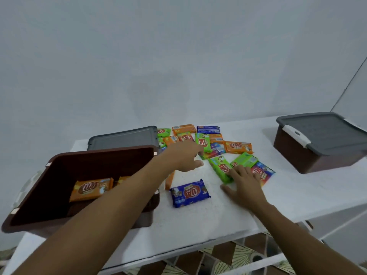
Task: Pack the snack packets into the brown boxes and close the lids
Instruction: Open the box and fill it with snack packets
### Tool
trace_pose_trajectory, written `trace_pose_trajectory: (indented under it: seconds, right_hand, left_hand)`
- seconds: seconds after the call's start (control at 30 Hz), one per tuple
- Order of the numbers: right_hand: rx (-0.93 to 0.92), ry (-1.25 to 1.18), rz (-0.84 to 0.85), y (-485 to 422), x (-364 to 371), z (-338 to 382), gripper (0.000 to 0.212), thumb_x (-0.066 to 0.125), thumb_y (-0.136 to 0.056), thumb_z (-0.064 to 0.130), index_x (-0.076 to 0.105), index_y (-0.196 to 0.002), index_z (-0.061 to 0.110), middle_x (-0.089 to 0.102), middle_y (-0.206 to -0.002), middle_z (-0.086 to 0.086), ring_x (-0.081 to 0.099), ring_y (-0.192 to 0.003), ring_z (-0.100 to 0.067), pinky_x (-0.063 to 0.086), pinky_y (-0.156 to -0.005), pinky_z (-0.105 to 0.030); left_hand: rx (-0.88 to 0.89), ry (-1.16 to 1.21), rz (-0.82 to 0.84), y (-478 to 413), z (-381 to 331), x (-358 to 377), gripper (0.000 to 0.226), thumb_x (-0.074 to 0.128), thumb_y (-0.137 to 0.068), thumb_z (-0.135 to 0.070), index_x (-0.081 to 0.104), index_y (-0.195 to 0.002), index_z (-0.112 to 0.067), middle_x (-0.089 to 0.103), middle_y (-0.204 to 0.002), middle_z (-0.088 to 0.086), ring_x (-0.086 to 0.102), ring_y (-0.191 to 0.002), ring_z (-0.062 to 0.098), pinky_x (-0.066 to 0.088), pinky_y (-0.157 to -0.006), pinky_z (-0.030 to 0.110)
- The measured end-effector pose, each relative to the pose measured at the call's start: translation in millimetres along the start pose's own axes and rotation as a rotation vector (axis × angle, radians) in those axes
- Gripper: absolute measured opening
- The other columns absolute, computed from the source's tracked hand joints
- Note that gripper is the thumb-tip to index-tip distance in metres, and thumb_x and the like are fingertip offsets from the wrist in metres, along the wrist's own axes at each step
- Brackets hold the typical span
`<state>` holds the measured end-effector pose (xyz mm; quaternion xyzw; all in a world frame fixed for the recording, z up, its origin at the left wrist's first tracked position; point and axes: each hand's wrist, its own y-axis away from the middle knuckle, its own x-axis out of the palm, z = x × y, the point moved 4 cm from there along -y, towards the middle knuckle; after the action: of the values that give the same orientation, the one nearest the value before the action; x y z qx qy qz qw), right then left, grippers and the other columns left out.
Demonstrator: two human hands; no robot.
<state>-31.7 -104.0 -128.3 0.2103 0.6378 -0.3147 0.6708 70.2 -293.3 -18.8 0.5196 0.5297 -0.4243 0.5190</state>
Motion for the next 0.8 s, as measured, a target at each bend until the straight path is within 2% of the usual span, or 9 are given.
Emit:
trace_pose_trajectory:
  seconds: [0.17, 0.23, 0.33, 0.43, 0.5, 0.57, 0.67, 0.7, 0.8]
  right_hand:
    - [-0.077, -0.065, -0.094, -10, 12, -9, 0.067, 0.043, -0.084, 0.071, 0.046, -0.134, 0.028, 0.044, -0.144, 0.001, 0.036, -0.132, -0.02, 0.027, -0.106, -0.046]
    - [-0.086, -0.063, -0.115, -11, 14, -10, 0.066, 0.041, -0.084, 0.071, 0.046, -0.134, 0.028, 0.045, -0.143, 0.002, 0.036, -0.132, -0.02, 0.027, -0.106, -0.044]
    - [-0.068, -0.104, -0.139, -12, 12, -13, 0.066, 0.04, -0.083, 0.07, 0.049, -0.131, 0.026, 0.048, -0.14, 0.001, 0.039, -0.129, -0.021, 0.028, -0.105, -0.044]
    - [-0.068, -0.133, -0.135, -13, 14, -15, 0.069, 0.036, -0.083, 0.069, 0.045, -0.138, 0.029, 0.047, -0.143, 0.0, 0.037, -0.134, -0.023, 0.028, -0.107, -0.046]
    - [-0.081, -0.128, -0.127, -14, 16, -12, 0.067, 0.035, -0.084, 0.069, 0.042, -0.141, 0.032, 0.045, -0.146, 0.0, 0.034, -0.138, -0.023, 0.026, -0.108, -0.047]
    - [-0.089, -0.115, -0.128, -15, 17, -12, 0.066, 0.036, -0.085, 0.069, 0.044, -0.139, 0.032, 0.046, -0.146, 0.0, 0.035, -0.138, -0.023, 0.027, -0.106, -0.048]
    - [-0.091, -0.098, -0.136, -17, 20, -16, 0.067, 0.036, -0.084, 0.072, 0.05, -0.133, 0.03, 0.049, -0.143, 0.0, 0.038, -0.135, -0.024, 0.03, -0.103, -0.048]
    - [-0.092, -0.1, -0.148, -17, 19, -16, 0.066, 0.036, -0.083, 0.073, 0.051, -0.13, 0.029, 0.05, -0.141, 0.0, 0.039, -0.132, -0.024, 0.031, -0.103, -0.047]
    - [-0.094, -0.117, -0.184, -16, 16, -17, 0.062, 0.041, -0.078, 0.071, 0.053, -0.12, 0.027, 0.053, -0.128, -0.001, 0.043, -0.122, -0.024, 0.033, -0.099, -0.046]
  left_hand:
    - [-0.114, 0.005, 0.094, -47, -18, 33, 0.044, 0.051, -0.096, -0.046, 0.05, -0.131, -0.02, 0.05, -0.131, 0.005, 0.051, -0.116, 0.024, 0.048, -0.093, 0.044]
    - [-0.201, 0.016, 0.062, -66, -18, 47, 0.05, 0.05, -0.095, -0.047, 0.043, -0.139, -0.023, 0.041, -0.142, 0.008, 0.047, -0.124, 0.03, 0.047, -0.097, 0.047]
    - [-0.345, 0.117, -0.055, -88, -12, 69, 0.061, 0.05, -0.095, -0.048, 0.029, -0.148, -0.028, 0.017, -0.158, 0.013, 0.026, -0.141, 0.04, 0.036, -0.108, 0.055]
    - [-0.432, 0.23, -0.145, -105, -5, 86, 0.058, 0.047, -0.095, -0.05, 0.029, -0.148, -0.034, 0.008, -0.16, 0.014, 0.018, -0.143, 0.043, 0.028, -0.112, 0.056]
    - [-0.472, 0.266, -0.135, -113, 2, 93, 0.056, 0.045, -0.095, -0.053, 0.03, -0.147, -0.038, 0.003, -0.161, 0.013, 0.015, -0.143, 0.044, 0.024, -0.113, 0.057]
    - [-0.505, 0.257, -0.151, -120, 4, 92, 0.055, 0.046, -0.095, -0.055, 0.035, -0.145, -0.037, 0.012, -0.16, 0.014, 0.024, -0.141, 0.042, 0.031, -0.11, 0.055]
    - [-0.525, 0.171, -0.285, -125, 2, 80, 0.045, 0.057, -0.091, -0.045, 0.048, -0.131, -0.026, 0.045, -0.138, 0.014, 0.054, -0.116, 0.033, 0.051, -0.09, 0.044]
    - [-0.553, 0.184, -0.306, -125, 2, 77, 0.049, 0.062, -0.089, -0.042, 0.046, -0.131, -0.022, 0.048, -0.134, 0.013, 0.056, -0.111, 0.032, 0.052, -0.086, 0.042]
    - [-0.718, 0.357, -0.229, -124, 11, 79, 0.094, 0.073, -0.074, -0.048, 0.023, -0.145, -0.012, 0.045, -0.138, 0.017, 0.047, -0.124, 0.037, 0.046, -0.097, 0.046]
